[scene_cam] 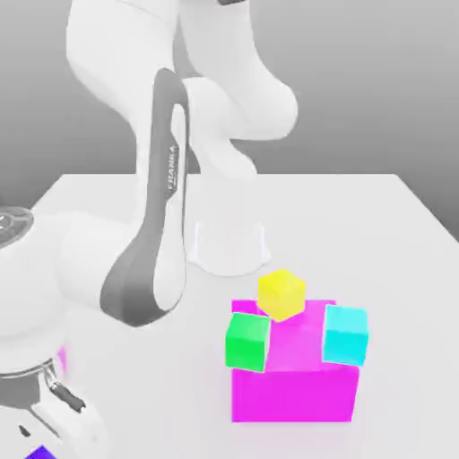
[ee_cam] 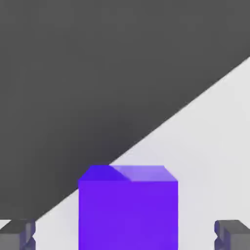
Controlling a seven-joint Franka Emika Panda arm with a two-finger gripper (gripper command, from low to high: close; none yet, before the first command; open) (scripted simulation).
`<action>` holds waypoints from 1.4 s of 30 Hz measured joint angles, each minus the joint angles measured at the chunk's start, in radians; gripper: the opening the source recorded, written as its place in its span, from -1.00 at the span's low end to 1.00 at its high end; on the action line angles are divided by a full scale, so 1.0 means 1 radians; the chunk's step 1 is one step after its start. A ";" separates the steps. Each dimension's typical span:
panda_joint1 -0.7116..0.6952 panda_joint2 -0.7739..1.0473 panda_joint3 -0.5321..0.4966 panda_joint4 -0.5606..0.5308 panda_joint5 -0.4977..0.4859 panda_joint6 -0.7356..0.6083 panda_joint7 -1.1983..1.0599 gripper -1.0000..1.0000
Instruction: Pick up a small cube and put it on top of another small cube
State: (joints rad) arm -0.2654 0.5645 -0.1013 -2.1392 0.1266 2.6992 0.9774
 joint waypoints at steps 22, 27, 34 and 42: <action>0.167 -0.551 0.091 -0.316 -0.081 -0.231 -0.073 -1.00; 0.231 -0.733 0.120 -0.440 -0.077 -0.288 -0.131 -1.00; 0.326 -0.987 0.175 -0.614 -0.056 -0.367 -0.226 -1.00; 0.416 -1.127 0.218 -0.784 -0.032 -0.338 -0.306 -1.00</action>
State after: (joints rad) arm 0.1510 -0.5624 0.1165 -2.9233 0.0948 2.3615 0.6711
